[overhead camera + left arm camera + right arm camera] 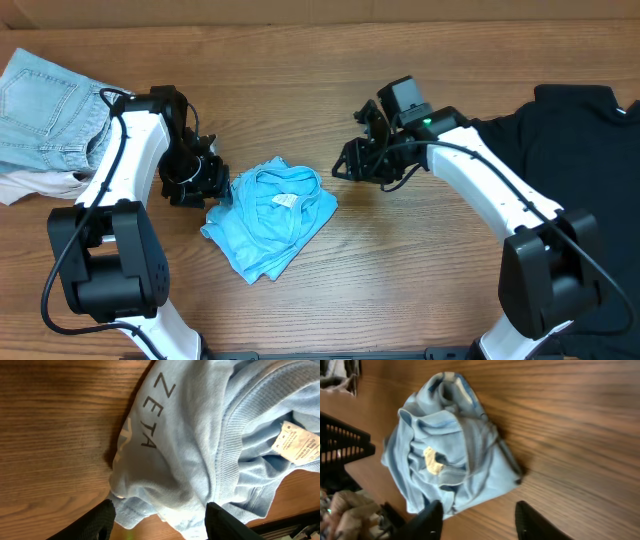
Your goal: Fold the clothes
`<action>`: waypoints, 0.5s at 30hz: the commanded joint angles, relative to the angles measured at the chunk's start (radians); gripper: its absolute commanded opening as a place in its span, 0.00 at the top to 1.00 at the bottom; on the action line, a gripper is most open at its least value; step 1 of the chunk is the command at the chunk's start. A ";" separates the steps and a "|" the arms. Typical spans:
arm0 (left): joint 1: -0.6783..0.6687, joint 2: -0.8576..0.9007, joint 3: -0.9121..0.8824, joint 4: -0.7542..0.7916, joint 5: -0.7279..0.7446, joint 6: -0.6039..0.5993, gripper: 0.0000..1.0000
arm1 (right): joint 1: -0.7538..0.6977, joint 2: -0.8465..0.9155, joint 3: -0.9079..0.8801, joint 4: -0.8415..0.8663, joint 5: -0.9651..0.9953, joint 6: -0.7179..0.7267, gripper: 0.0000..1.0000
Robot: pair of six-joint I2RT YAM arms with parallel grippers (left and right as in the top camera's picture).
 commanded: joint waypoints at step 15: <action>-0.056 0.001 -0.014 0.282 0.179 0.071 0.39 | 0.195 0.051 -0.121 0.251 0.145 0.320 0.83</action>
